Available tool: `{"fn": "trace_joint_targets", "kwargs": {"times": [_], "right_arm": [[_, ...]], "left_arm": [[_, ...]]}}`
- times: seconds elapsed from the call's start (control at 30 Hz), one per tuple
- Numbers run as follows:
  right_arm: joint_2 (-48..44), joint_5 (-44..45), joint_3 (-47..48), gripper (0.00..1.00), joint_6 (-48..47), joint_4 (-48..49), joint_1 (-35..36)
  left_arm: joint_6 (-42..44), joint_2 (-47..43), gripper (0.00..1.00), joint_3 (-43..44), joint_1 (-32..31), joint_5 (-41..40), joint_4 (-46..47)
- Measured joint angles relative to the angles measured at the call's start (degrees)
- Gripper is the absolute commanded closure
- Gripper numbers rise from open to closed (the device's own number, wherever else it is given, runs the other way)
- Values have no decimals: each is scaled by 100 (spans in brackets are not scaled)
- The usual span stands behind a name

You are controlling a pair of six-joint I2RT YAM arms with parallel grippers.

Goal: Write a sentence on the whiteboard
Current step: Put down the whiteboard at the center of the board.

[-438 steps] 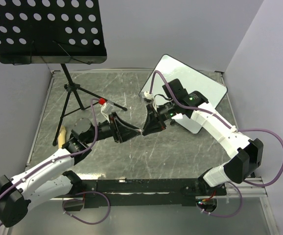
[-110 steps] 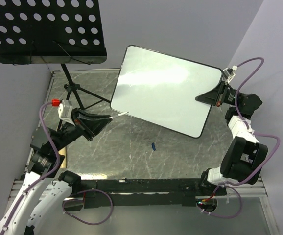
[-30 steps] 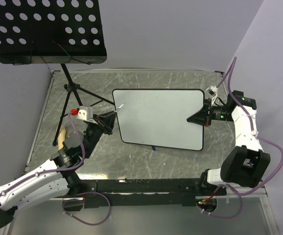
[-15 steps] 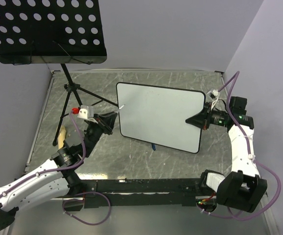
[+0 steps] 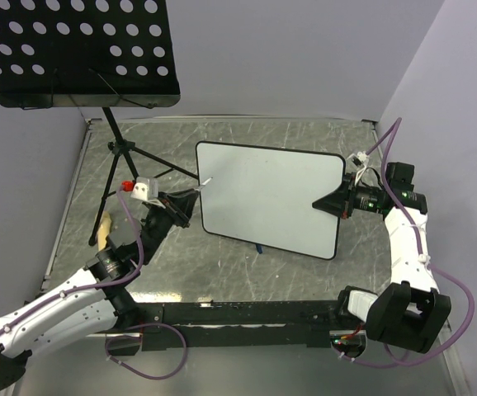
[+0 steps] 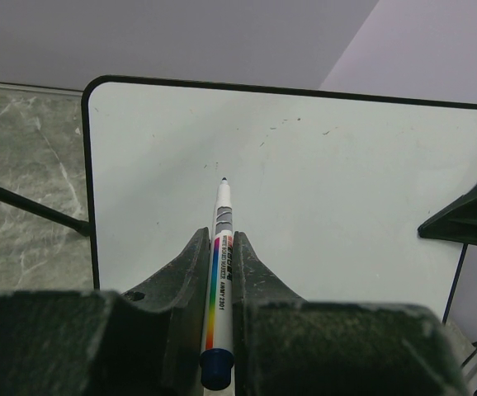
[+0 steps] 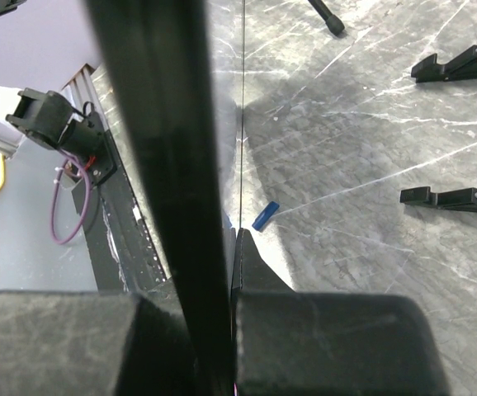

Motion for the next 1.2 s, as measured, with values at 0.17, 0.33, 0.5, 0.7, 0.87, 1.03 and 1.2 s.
{"fn": "trace_joint_targets", "kwargs": {"times": [0.17,0.33,0.5,0.7,0.87,1.03,1.2], "right_arm": [[42,-7,0,100,0,2,0],[44,-7,0,100,0,2,0],[46,-7,2,100,0,2,0],[48,-7,0,100,0,2,0],[52,-9,0,100,0,2,0],[66,-11,0,100,0,2,0],[66,-11,2,100,0,2,0]], "left_arm": [[-2,-4,99,0,24,92,0],[-24,-28,99,0,68,166,-2],[-42,-66,99,0,114,227,-2],[-92,-101,99,0,197,286,-2],[-127,-107,99,0,262,369,-2],[-129,-109,99,0,317,420,-4],[-129,-111,99,0,356,492,-4]]}}
